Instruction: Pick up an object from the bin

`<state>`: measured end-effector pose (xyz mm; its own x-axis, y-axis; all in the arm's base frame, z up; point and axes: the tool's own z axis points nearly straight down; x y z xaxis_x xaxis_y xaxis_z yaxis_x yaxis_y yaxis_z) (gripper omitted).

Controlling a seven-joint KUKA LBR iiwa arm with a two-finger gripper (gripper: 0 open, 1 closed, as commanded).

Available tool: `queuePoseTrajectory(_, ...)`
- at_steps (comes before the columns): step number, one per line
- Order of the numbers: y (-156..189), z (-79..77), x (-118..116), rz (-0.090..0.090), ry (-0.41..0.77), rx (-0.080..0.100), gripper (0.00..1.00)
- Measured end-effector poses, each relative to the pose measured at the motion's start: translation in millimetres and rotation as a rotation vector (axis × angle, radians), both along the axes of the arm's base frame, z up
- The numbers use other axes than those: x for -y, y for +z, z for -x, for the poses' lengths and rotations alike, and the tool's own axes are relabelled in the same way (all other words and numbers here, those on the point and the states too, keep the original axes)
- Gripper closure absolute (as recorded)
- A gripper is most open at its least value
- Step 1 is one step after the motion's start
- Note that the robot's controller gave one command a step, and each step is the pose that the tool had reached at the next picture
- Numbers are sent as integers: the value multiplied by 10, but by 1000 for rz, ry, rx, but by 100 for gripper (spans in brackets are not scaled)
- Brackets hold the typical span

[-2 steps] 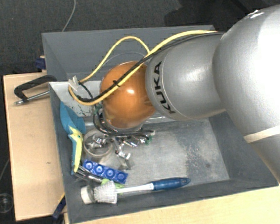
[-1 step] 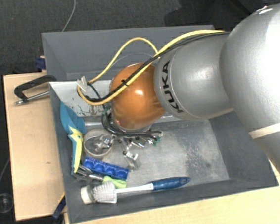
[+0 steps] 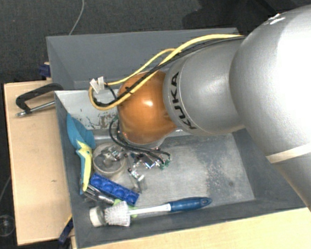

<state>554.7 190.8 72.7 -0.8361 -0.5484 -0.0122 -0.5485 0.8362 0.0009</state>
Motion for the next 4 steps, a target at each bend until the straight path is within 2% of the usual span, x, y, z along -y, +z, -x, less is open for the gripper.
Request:
queuePoseTrajectory(1, 565, -105, 403, 6, 586, 10, 100)
queuePoseTrajectory(2, 570, -110, 408, 5, 583, 9, 100)
queuePoseTrajectory(3, 478, -113, 712, 5, 656, 9, 100)
queuePoseTrajectory(4, 203, 169, 626, 15, 799, 13, 100)
